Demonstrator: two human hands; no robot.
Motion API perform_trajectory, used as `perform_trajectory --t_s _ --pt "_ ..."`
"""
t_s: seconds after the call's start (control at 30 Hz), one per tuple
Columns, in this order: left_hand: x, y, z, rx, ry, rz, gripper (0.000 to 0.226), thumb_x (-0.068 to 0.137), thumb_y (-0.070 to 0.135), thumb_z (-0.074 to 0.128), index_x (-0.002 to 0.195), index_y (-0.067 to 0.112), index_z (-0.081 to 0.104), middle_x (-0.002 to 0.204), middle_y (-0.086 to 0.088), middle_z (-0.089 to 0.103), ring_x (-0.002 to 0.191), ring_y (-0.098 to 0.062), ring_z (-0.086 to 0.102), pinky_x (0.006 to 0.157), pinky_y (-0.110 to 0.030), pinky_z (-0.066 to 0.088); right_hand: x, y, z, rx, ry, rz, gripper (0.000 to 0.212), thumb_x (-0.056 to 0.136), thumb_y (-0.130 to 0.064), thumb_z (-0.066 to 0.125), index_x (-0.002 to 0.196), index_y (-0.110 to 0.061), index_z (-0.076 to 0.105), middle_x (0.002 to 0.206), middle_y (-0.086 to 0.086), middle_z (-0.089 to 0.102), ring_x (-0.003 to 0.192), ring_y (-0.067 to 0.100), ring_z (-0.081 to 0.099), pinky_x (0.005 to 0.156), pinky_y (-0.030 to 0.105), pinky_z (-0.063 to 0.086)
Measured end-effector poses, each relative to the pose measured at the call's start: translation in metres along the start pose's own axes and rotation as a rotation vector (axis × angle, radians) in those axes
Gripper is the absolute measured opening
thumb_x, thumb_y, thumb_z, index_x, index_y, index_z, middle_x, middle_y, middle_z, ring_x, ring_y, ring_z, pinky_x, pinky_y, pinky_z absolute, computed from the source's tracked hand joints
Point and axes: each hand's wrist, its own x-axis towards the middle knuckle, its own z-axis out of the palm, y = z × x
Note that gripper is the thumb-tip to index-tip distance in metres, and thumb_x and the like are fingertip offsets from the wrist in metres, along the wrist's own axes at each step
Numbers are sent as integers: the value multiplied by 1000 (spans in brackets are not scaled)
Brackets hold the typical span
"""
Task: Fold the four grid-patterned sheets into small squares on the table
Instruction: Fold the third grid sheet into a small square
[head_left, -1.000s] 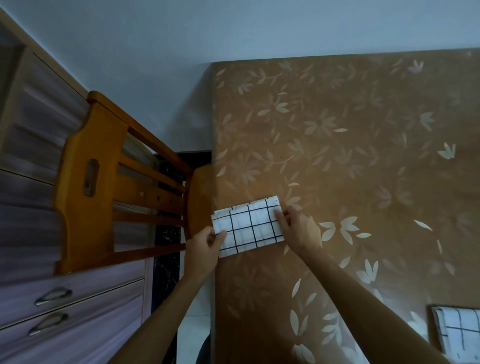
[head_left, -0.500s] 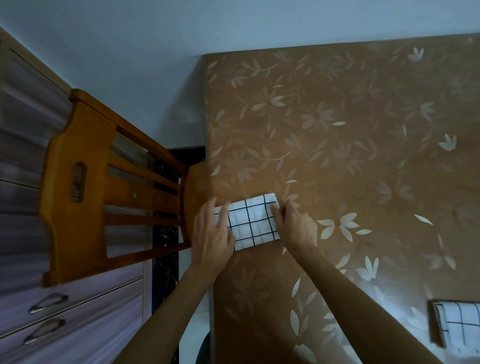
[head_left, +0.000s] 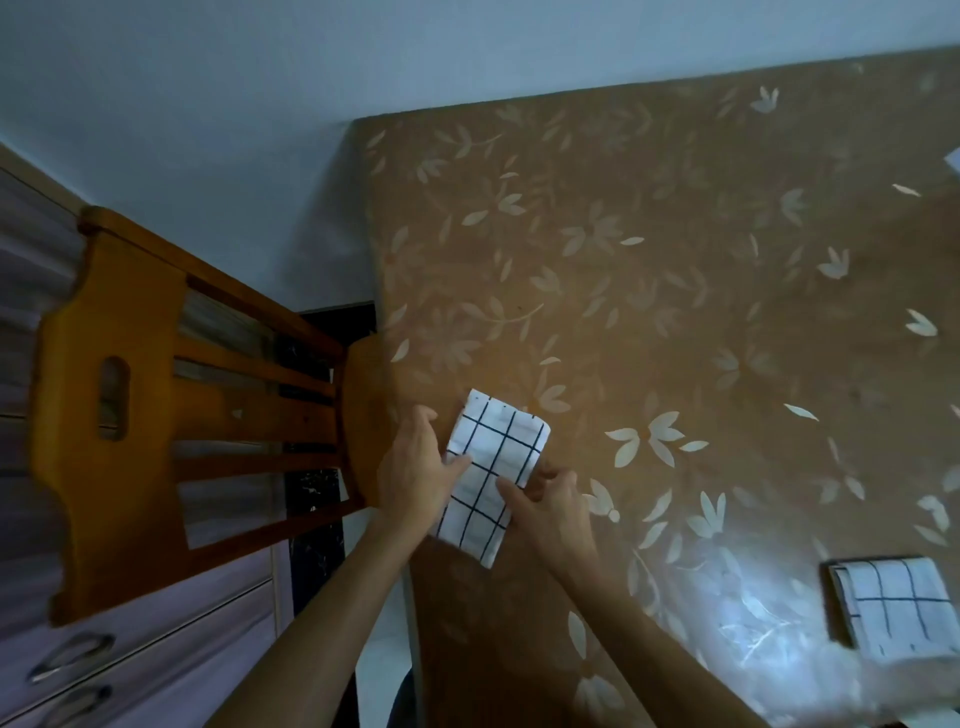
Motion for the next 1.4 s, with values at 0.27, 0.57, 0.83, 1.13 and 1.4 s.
perform_trajectory --t_s 0.27,0.57,0.83,1.13,1.4 --pt "3 -23 -17 -440 -262 -151 36 76 35 85 105 20 71 100 6 71 95 -14 68 71 -24 53 6 -15 -26 74 -178 -186 24 96 -26 62 115 -14 69 101 -9 72 87 3 67 62 10 49" --pt "-15 -22 -48 -758 -611 -121 42 81 19 80 120 20 63 111 3 76 103 -16 72 90 -40 59 -8 -18 -65 162 -336 -295 17 95 -25 66 109 -16 67 101 -4 77 93 12 74 82 38 61" --pt "-22 -22 -45 -762 -559 -106 60 75 13 85 125 27 57 110 -3 76 102 -21 73 86 -48 59 -13 -11 -80 383 -437 -225 24 95 -4 62 117 -11 68 103 9 77 95 25 74 78 35 61" --pt "-35 -11 -43 -755 -485 -58 20 91 3 65 85 17 78 96 0 78 96 -18 71 83 -32 55 -13 -1 -93 379 -506 -282 32 96 13 45 93 2 75 93 13 77 86 27 74 73 31 62" --pt "-42 3 -42 -610 -519 13 34 90 11 50 81 18 82 96 7 77 102 -8 67 96 -32 51 -2 -1 -100 359 -491 -197 27 96 -13 46 83 -4 69 92 10 74 88 23 71 73 25 56"
